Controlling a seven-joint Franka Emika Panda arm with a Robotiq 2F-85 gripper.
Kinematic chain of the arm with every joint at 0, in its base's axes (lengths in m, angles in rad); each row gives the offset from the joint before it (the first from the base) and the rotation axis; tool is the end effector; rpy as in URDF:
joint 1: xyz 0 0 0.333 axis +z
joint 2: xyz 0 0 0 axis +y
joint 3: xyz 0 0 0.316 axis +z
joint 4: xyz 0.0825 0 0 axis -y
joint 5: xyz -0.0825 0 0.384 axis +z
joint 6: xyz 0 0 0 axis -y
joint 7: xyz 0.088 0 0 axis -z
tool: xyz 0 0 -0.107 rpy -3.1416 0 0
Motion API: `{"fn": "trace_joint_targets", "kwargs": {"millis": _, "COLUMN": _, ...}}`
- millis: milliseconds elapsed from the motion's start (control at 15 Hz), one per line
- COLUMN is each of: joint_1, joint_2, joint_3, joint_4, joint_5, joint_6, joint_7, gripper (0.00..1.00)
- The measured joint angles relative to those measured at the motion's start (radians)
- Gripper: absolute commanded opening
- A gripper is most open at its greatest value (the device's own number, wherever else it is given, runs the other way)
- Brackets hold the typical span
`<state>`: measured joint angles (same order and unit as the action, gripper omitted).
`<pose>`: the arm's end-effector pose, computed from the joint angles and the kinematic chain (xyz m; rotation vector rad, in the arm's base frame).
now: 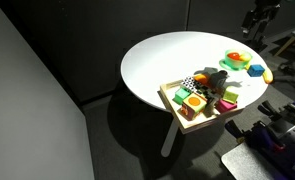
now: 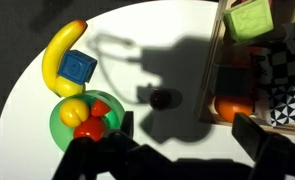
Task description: Place the plastic plum in the bowl
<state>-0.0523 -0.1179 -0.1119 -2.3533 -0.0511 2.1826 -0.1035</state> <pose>0.4734 -0.0805 0.3728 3.1194 -0.0454 -0.0882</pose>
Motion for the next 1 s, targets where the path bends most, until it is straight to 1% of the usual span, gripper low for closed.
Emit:
{"fn": "trace_joint_targets", "kwargs": {"millis": 333, "joint_1": 0.000, "joint_2": 0.002, "joint_3": 0.000, "joint_4": -0.001, "joint_5": 0.000, "joint_6": 0.000, "joint_7": 0.000, "gripper": 1.00}}
{"fn": "trace_joint_targets", "kwargs": {"millis": 533, "joint_1": 0.000, "joint_2": 0.024, "joint_3": 0.000, "joint_4": 0.003, "joint_5": 0.001, "joint_6": 0.004, "joint_7": 0.000, "gripper": 1.00}}
{"fn": "trace_joint_targets", "kwargs": {"millis": 733, "joint_1": 0.000, "joint_2": 0.077, "joint_3": 0.000, "joint_4": 0.018, "joint_5": 0.001, "joint_6": 0.043, "joint_7": 0.000, "gripper": 1.00}}
{"fn": "trace_joint_targets", "kwargs": {"millis": 1000, "joint_1": 0.000, "joint_2": 0.178, "joint_3": 0.001, "joint_4": 0.053, "joint_5": 0.001, "joint_6": 0.119, "joint_7": 0.000, "gripper": 1.00}}
